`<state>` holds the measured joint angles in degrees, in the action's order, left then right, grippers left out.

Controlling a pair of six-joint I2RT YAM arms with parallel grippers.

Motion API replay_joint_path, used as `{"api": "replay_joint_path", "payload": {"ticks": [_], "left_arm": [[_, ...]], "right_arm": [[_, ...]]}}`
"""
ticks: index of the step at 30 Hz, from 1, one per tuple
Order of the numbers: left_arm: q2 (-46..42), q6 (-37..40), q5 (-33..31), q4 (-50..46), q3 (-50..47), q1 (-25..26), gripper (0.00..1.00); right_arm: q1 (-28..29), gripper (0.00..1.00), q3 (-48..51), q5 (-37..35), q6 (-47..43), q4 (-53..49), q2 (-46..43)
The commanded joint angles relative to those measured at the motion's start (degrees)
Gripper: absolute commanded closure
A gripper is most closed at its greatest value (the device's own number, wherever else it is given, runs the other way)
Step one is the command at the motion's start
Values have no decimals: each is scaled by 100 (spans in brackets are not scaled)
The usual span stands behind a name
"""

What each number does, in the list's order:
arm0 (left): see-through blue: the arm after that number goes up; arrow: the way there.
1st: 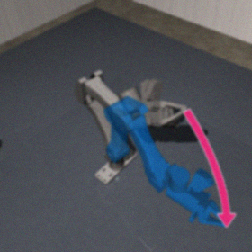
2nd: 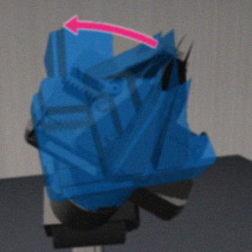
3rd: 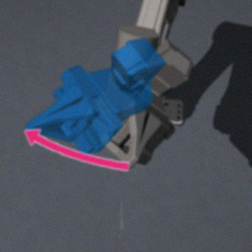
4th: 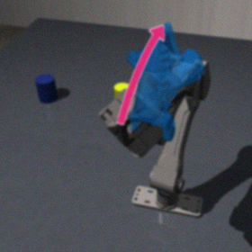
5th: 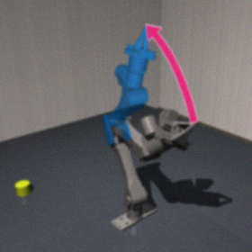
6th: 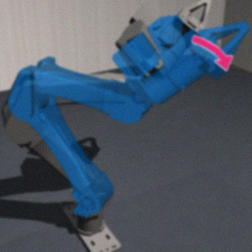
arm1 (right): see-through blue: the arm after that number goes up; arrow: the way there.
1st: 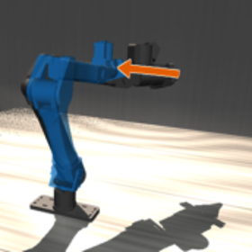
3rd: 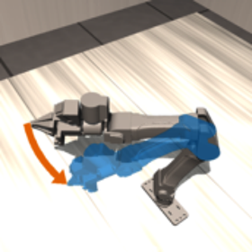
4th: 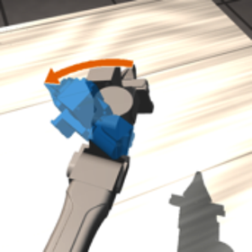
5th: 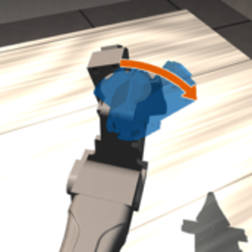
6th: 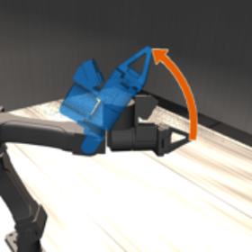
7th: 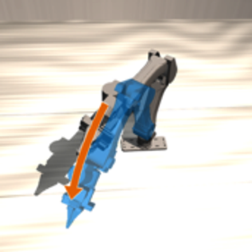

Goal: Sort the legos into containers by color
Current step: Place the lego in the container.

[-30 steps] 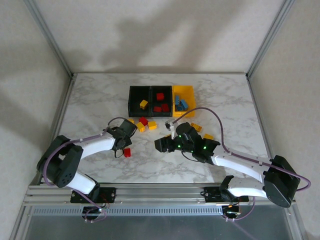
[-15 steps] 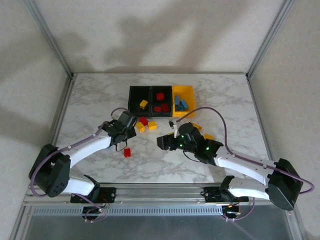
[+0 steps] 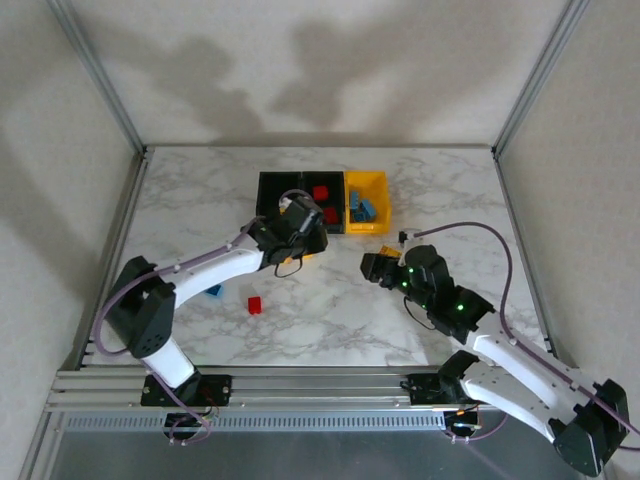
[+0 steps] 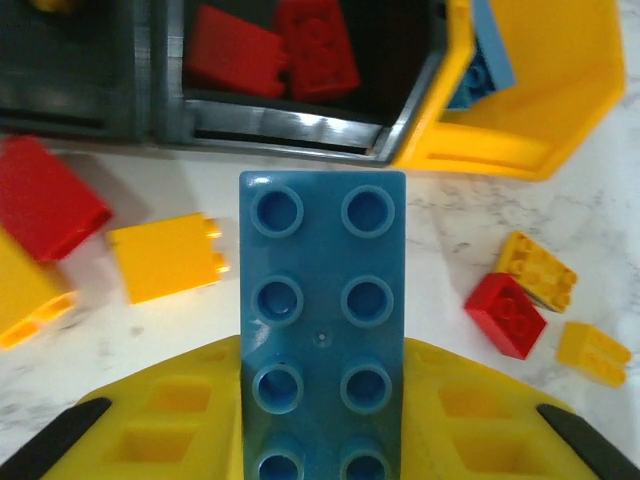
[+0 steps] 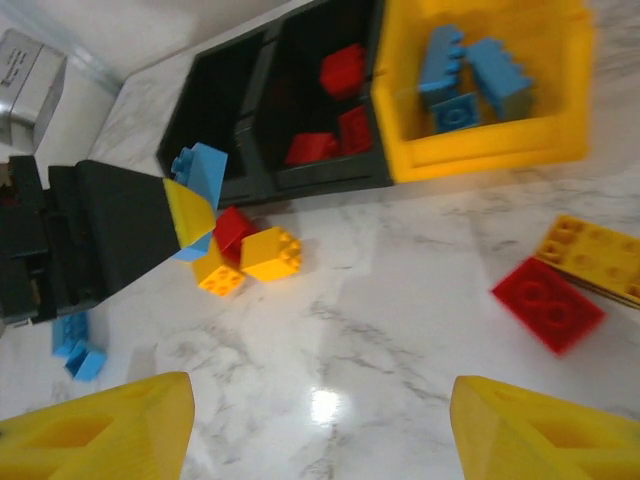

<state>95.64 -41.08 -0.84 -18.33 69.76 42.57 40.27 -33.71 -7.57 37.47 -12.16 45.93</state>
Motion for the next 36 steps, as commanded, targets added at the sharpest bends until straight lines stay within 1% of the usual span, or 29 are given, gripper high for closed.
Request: {"api": "replay_joint_path", "payload": {"ticks": [1,5,15,17,24,27,29,31,36], "left_arm": [[449,188,217,55,565,129,78],[1144,255,304,-24,1431,176,78],[2952,358,194,-587,3705,127,78],[3271,305,239,-695,4103,90,78],[4211,267,94,-1145,5360,33,76],[4418,272,24,-1292,5657,17,70],[4432,267,-55,-1312,5707,8,60],[4406,267,-87,-1314,5704,6,52],[4221,300,-100,-1351,5690,15,50]], "right_arm": [[-343,31,0,-262,306,-759,-213],[-415,31,-66,-405,441,-1081,-289],[-472,32,-21,-538,683,-1424,-656],[-481,31,-41,-586,690,-1520,-748],[-504,31,-46,-669,709,-1715,-1015],[-511,32,-47,-673,709,-1772,-1068],[-518,32,-34,-668,701,-1778,-1103],[-519,31,-21,-650,700,-1758,-1111],[-520,31,15,-612,692,-1646,-1051]]}}
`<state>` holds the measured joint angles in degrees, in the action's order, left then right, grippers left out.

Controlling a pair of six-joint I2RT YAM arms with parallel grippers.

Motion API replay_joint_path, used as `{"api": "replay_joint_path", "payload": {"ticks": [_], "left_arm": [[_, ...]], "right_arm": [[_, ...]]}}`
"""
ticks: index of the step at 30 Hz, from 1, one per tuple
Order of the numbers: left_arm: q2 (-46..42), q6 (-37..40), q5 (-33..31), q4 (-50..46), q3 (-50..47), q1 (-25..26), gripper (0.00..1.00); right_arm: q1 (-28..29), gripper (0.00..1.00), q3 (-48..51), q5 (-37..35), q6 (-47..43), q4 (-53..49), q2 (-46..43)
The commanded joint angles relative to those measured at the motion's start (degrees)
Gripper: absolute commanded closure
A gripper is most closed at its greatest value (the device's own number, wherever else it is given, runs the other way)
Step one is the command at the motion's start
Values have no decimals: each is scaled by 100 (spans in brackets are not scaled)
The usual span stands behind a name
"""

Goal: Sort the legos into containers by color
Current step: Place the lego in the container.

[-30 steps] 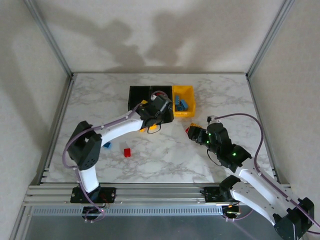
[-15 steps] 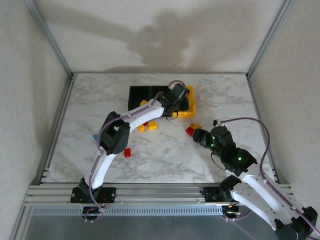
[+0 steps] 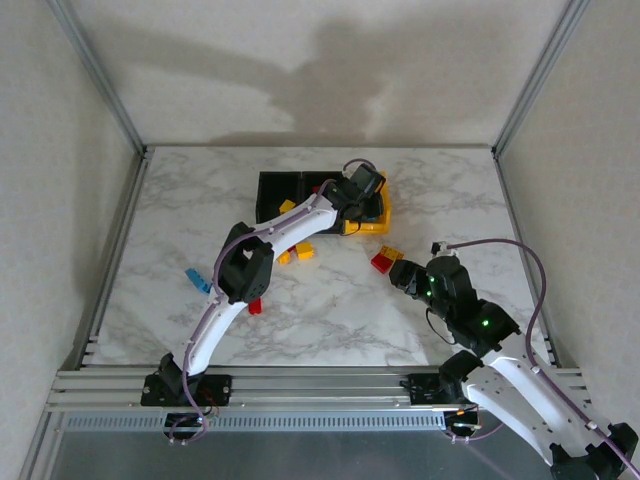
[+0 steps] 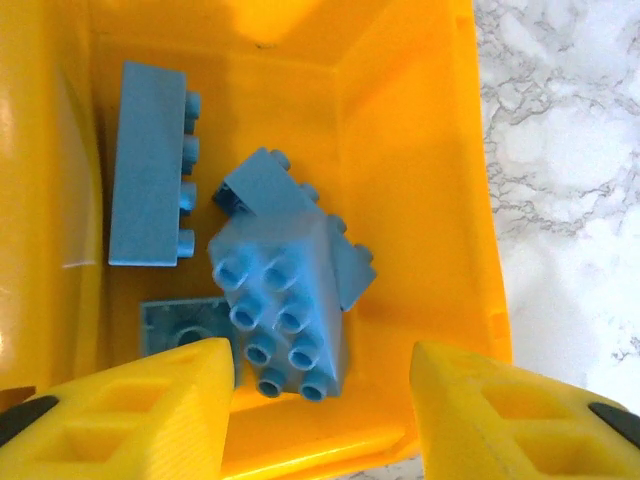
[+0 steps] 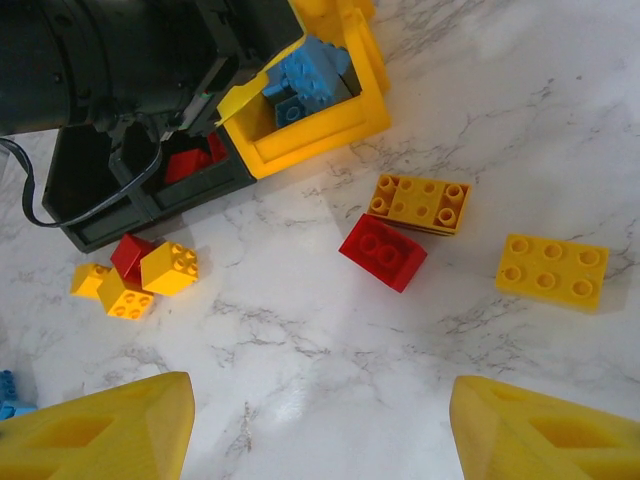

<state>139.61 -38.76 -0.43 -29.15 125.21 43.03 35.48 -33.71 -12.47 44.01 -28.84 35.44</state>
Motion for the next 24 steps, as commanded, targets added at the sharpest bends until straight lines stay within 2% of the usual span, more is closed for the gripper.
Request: {"api": "replay_joint_path", "payload": {"ticks": [1,4,9,17,24], "left_arm": [[-250,70,-142,-283,115,-23,50],[-621,106,-155,-205,-159,26,51],[-1715,150,-133,159,-1194,101,50],[-3735,196,-73,790,-3530,110,49],[-5205,16,-452,999,-5506,67,45]], "right_arm": [[-42,32,16,-107,29,49,26],[-41,31,15,-72,-3,129,59],[-44,31,-60,-45,-81,219,217],[-59,31,-393,-64,-212,276,821],[-59,31,-524,281,-287,557,1395]]}}
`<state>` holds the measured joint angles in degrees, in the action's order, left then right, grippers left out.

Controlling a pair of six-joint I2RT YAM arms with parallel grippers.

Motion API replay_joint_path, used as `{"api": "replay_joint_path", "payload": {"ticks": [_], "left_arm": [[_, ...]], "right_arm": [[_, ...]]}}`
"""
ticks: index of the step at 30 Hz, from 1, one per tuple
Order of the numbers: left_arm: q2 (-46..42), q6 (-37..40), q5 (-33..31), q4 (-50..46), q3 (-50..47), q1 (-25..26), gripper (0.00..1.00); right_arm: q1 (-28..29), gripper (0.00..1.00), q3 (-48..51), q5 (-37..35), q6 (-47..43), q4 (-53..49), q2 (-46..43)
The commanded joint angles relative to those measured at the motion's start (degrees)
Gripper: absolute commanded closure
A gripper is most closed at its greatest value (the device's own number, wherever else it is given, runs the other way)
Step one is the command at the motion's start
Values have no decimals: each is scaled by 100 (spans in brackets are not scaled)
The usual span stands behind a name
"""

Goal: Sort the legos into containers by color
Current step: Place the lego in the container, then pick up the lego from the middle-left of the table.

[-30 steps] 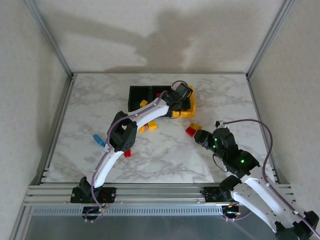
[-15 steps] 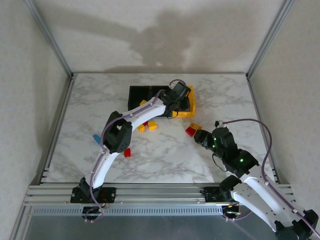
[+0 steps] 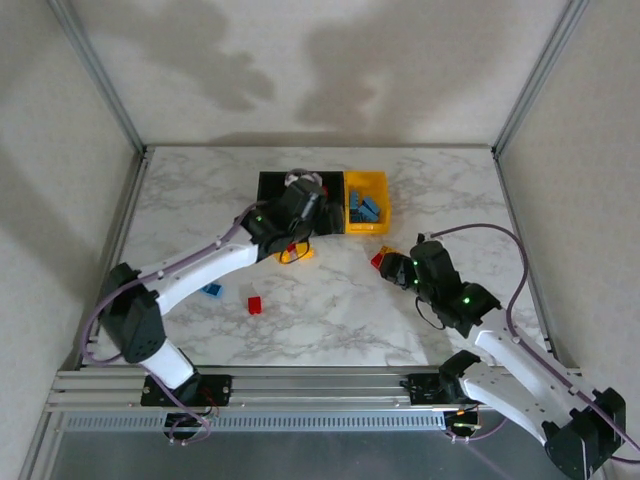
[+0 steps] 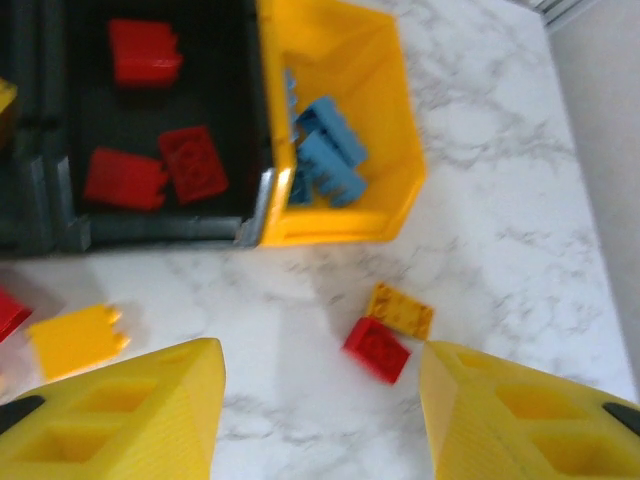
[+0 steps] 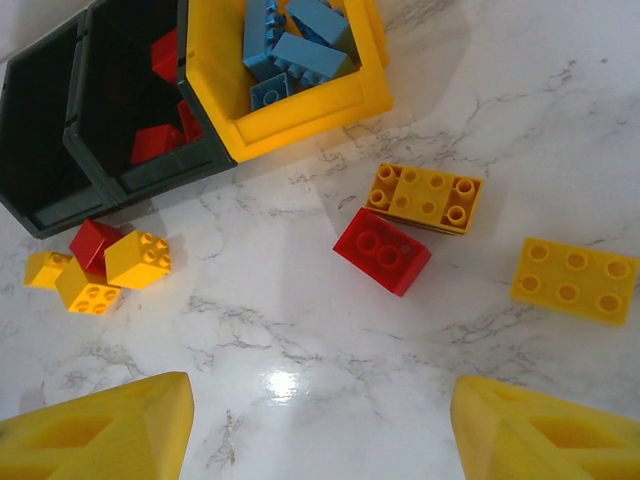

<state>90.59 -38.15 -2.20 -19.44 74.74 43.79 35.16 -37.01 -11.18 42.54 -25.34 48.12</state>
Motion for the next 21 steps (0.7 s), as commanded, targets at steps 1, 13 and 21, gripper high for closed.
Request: {"api": "replay_joint_path", "payload": {"ticks": [1,13,21], "left_arm": [[-480,-95,-294,24,-691,-11,45],[-2179,-735,-615,-1004,-2511,-86,40],[-2583,-1105,-628,-1593,-3339,-151,35]], "right_arm": [[-26,31,-208,191,-158,258,211],[413,31,-130,2102,-1110,1634,836],[1375,31,63,2767,-1529,2370,1208]]}}
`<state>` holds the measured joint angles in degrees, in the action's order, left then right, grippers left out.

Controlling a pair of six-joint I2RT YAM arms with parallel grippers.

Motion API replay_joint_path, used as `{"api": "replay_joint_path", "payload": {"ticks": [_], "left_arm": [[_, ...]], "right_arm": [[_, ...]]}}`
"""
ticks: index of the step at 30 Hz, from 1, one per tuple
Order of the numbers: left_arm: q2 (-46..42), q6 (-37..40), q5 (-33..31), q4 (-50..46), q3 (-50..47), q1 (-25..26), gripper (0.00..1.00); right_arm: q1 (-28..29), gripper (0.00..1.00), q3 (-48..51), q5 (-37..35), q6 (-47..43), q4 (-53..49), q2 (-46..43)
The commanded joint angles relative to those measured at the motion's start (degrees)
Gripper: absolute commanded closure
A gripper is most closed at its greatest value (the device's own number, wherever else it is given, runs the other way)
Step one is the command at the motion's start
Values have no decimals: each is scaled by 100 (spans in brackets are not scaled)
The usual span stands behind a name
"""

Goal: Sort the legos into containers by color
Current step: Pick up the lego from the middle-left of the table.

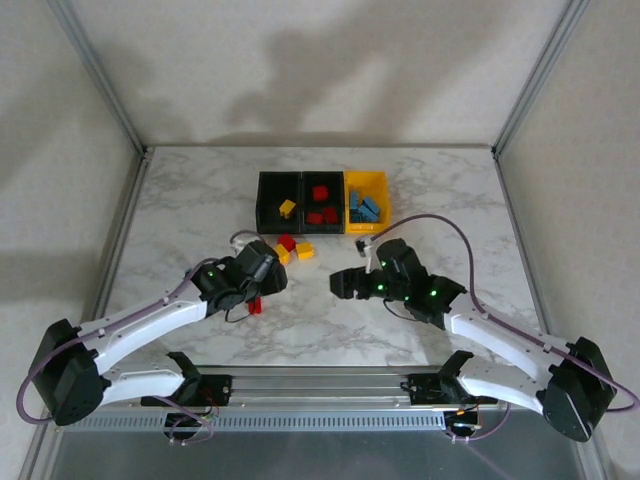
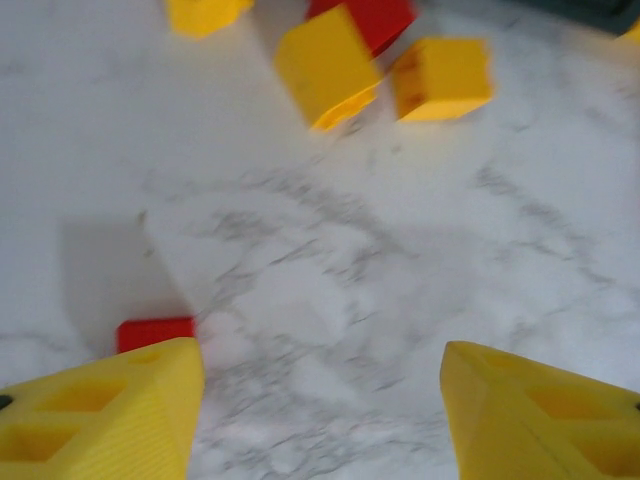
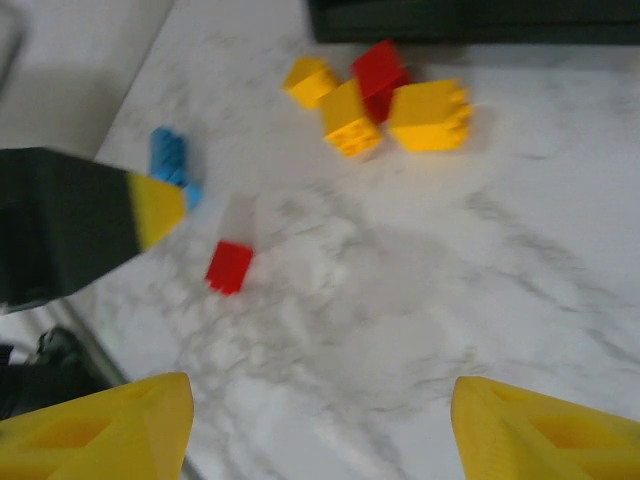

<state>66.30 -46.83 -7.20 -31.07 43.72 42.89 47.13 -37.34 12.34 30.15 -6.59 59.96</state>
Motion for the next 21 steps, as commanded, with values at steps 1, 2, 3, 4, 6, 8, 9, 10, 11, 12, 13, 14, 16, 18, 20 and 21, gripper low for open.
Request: {"api": "replay_joint_path", "payload": {"ticks": [1,2,3,4,6,8,9,10,11,12,13,14,16,18,20,21], "left_arm": [[-183,-277,-115,-426,-340,-74,35],[-203,-309,-115,-417,-415,-86,35],[-219,-326,-123,-394,-492,-88,34],[-215,-342,-117,-367,-575,-104,34],[-171,-358,-51,-284,-699,-123,34],[-89,-345,-18,-168,-797,-132,34],[-38,-336,-27,-98,-840,-152,34],[27,-311,2,5,-892,-175,34],[80,-297,36,97,-930,-201,34],[165,-283,67,212,-973,-226,34],[248,-249,71,305,-1011,-245,34],[331,-212,53,375,-1031,-271,35],[528,-121,26,480,-1041,-359,39],[647,-72,41,593,-1063,-419,41],[761,-18,86,664,-1092,-478,41],[811,5,92,702,-1126,-500,42]], "right_arm": [[224,31,139,445,-308,564,28],[250,31,153,441,-324,581,47],[275,31,150,375,-334,538,84],[289,31,117,311,-348,437,173],[373,31,60,216,-378,290,331],[473,32,47,91,-391,229,403],[505,32,54,63,-392,228,424],[521,32,60,41,-381,256,424],[521,32,74,33,-370,279,412],[517,32,78,7,-346,294,411],[525,32,83,1,-336,299,406],[525,32,78,-5,-335,307,398],[542,32,105,-33,-305,301,376],[537,32,115,-56,-295,260,349],[541,32,136,-112,-273,223,306],[537,32,157,-152,-266,211,268]]}}
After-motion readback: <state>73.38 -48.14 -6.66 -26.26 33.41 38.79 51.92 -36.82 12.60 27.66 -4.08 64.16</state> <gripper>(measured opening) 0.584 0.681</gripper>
